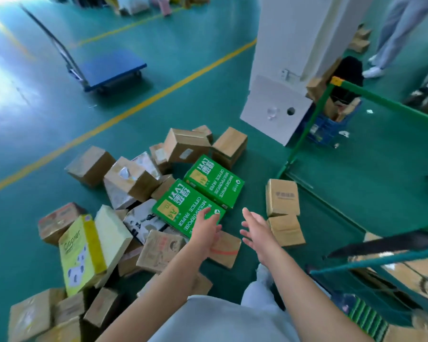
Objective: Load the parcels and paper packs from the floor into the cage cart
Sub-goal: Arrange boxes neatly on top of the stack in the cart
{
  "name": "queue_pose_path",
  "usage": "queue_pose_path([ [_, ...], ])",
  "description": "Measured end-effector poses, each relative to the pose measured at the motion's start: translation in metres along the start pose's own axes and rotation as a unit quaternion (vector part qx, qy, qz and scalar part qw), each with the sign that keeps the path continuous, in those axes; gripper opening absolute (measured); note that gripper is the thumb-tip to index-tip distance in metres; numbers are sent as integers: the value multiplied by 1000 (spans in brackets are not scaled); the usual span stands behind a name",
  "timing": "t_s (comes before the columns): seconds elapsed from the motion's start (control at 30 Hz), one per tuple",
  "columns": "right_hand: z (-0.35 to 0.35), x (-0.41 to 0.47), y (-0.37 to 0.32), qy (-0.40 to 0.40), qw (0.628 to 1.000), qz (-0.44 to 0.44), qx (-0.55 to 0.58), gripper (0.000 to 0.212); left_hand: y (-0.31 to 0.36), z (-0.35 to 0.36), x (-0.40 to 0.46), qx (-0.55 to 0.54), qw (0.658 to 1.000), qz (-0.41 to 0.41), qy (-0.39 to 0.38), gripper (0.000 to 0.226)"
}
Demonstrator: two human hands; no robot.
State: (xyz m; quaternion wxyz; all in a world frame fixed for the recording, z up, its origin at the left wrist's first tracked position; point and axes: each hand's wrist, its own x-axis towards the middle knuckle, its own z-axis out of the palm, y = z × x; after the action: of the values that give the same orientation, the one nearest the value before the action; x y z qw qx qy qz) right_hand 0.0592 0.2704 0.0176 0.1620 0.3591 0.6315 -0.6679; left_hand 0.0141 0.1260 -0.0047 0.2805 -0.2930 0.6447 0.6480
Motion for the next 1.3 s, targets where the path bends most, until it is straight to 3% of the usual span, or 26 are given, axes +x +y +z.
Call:
queue_pose_path([
  [0.27, -66, 87, -76, -50, 998, -11, -45, 57, 49, 89, 34, -41, 998, 13, 45, 39],
  [0.57, -131, 150, -141, -94, 993, -18, -72, 42, 91, 185, 57, -92, 992, 5, 90, 46],
  [1.03, -169, 245, -205, -71, 993, -17, -98, 37, 164, 246, 137, -126, 987, 14, 101, 44],
  [1.3, -121, 329, -280, -100, 989, 2, -105, 36, 237, 225, 216, -148, 980, 11, 135, 44],
])
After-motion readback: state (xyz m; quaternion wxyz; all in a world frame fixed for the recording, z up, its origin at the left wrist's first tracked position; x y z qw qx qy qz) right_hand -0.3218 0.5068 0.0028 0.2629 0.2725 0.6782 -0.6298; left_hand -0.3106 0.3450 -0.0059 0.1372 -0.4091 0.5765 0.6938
